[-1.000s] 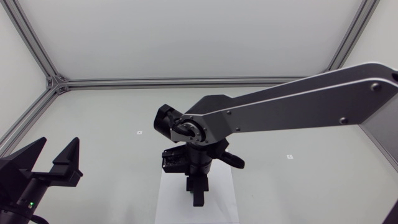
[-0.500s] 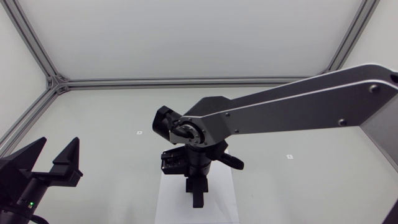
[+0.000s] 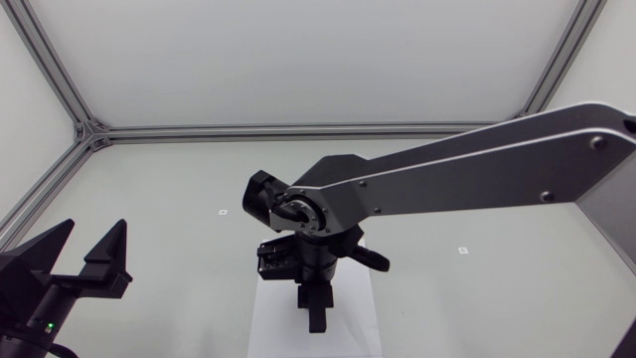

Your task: Pick up the orange 2x2 brick with the right arm and stack it on top of the green 2x2 brick in the center

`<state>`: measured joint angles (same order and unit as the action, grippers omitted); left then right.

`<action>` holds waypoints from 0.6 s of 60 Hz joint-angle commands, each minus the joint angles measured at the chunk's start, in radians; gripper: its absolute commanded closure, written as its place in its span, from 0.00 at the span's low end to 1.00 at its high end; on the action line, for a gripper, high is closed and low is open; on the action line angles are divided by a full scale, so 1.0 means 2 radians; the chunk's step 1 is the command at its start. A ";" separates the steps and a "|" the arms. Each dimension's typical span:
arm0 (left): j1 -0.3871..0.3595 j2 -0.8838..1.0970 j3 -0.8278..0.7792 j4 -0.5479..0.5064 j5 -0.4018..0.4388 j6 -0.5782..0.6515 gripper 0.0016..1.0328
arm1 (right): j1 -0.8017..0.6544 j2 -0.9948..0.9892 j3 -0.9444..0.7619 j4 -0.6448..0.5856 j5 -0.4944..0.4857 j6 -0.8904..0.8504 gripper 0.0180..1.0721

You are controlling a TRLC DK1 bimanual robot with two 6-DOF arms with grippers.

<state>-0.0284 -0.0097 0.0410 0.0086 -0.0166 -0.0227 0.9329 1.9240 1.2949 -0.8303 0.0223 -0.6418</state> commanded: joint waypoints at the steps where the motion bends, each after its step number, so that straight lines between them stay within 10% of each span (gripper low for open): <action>1: 0.001 -0.003 -0.021 -0.005 0.001 0.003 0.04 | 0.004 0.021 -0.009 -0.014 0.006 -0.013 0.75; 36: 0.001 -0.003 -0.021 -0.005 0.001 0.003 0.04 | 0.006 0.027 -0.002 -0.024 0.007 -0.033 0.75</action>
<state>-0.0284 -0.0097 0.0410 0.0086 -0.0166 -0.0227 0.9352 1.9266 1.2991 -0.8429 0.0311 -0.6846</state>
